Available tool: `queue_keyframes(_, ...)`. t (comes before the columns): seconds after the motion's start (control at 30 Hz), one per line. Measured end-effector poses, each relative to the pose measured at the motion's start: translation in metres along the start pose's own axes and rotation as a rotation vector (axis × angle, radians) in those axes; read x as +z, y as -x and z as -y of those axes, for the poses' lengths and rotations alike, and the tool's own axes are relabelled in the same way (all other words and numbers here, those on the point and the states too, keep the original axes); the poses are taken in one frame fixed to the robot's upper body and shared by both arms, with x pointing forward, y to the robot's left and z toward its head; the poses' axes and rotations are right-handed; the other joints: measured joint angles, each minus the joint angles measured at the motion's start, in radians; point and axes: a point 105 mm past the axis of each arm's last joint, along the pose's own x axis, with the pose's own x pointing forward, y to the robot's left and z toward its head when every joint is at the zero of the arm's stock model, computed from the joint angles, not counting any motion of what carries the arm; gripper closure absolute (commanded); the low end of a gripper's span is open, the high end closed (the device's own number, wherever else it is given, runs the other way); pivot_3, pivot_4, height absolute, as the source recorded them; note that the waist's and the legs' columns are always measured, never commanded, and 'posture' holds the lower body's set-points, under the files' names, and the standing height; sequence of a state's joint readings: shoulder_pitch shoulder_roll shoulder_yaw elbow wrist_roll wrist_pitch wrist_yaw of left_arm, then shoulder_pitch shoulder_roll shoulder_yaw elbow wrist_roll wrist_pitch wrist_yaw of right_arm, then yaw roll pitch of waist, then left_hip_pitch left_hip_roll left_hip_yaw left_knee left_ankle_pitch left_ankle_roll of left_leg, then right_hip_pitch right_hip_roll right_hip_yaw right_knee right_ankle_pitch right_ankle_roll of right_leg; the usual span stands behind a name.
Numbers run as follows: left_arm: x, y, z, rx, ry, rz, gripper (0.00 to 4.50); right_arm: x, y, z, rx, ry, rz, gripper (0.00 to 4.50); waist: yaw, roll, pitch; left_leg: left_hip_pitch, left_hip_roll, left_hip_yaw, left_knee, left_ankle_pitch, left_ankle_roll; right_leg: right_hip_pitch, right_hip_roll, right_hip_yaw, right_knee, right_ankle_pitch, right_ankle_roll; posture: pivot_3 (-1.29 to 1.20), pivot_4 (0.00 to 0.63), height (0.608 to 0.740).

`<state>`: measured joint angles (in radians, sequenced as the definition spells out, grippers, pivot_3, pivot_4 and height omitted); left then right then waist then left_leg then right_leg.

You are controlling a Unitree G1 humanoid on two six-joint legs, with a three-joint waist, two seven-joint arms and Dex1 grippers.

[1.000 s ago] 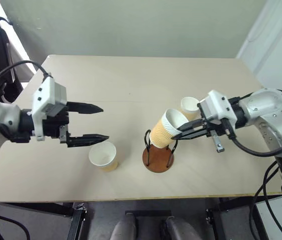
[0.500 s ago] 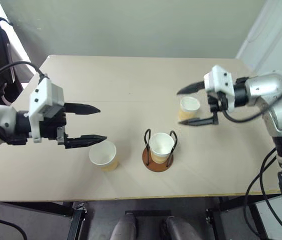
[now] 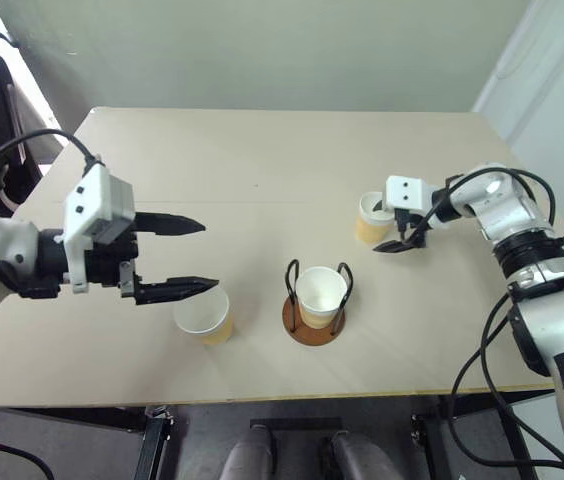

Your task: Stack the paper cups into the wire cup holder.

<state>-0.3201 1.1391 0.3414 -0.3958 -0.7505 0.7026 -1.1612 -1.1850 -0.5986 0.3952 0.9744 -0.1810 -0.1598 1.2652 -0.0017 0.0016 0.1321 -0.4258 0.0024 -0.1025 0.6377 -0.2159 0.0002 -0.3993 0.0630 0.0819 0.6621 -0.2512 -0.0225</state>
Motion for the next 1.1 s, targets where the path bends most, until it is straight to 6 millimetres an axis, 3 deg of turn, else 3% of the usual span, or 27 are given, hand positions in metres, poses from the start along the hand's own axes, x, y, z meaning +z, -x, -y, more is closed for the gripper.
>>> queue_keyframes(0.03, 0.000, 0.000, 0.001, 0.001, 0.002, 0.002, 0.00, -0.001, -0.003, -0.002, 0.012, 0.001, -0.004, 0.02, 0.000, 0.000, 0.000, 0.000, 0.000, 0.000, 0.000, 0.000, 0.000, 0.000, 0.000, 0.000, 0.000, 0.000, 0.000, 0.00, 0.150, 0.740)
queue_keyframes(0.13, 0.000, 0.001, 0.001, 0.007, 0.003, -0.001, 0.00, -0.006, -0.006, -0.005, 0.027, 0.003, -0.020, 0.59, 0.000, 0.000, 0.000, 0.000, 0.000, 0.000, -0.002, 0.001, -0.001, -0.001, 0.000, 0.000, 0.000, 0.000, -0.001, 0.00, 0.150, 0.740)
queue_keyframes(0.5, 0.001, 0.004, 0.000, 0.020, 0.004, -0.007, 0.00, 0.006, -0.004, 0.005, -0.004, 0.060, -0.007, 4.43, -0.001, 0.000, 0.000, 0.002, 0.001, 0.000, -0.006, 0.004, -0.005, -0.001, 0.000, -0.001, 0.002, 0.003, -0.005, 0.00, 0.150, 0.740)
queue_keyframes(0.67, 0.001, 0.004, 0.000, 0.022, 0.003, -0.007, 0.00, 0.017, 0.008, 0.002, 0.046, 0.071, 0.066, 4.47, -0.001, 0.000, 0.000, 0.002, 0.001, 0.000, -0.006, 0.004, -0.006, -0.002, 0.000, -0.001, 0.001, 0.003, -0.005, 0.00, 0.150, 0.740)
queue_keyframes(0.87, 0.002, 0.004, 0.000, 0.020, 0.002, -0.006, 0.00, 0.082, 0.059, -0.005, 0.066, 0.103, 0.393, 4.47, -0.001, 0.000, 0.000, 0.001, 0.002, 0.000, -0.007, 0.006, -0.009, -0.002, 0.001, -0.001, 0.000, 0.002, -0.007, 0.00, 0.150, 0.740)
queue_keyframes(1.0, 0.001, 0.002, -0.001, 0.012, 0.003, -0.006, 0.00, 0.148, 0.101, -0.045, 0.192, 0.185, 0.640, 4.47, -0.002, -0.001, 0.000, 0.003, 0.003, 0.001, -0.008, 0.011, -0.014, 0.001, 0.003, -0.001, 0.000, -0.001, -0.008, 0.00, 0.150, 0.740)
queue_keyframes(1.1, 0.000, 0.001, -0.003, 0.008, 0.005, -0.006, 0.00, 0.152, 0.104, -0.071, 0.276, 0.185, 0.647, 4.47, -0.002, -0.004, -0.002, 0.008, 0.004, 0.000, -0.007, 0.008, -0.009, 0.006, 0.003, -0.001, -0.001, -0.001, -0.008, 0.00, 0.150, 0.740)
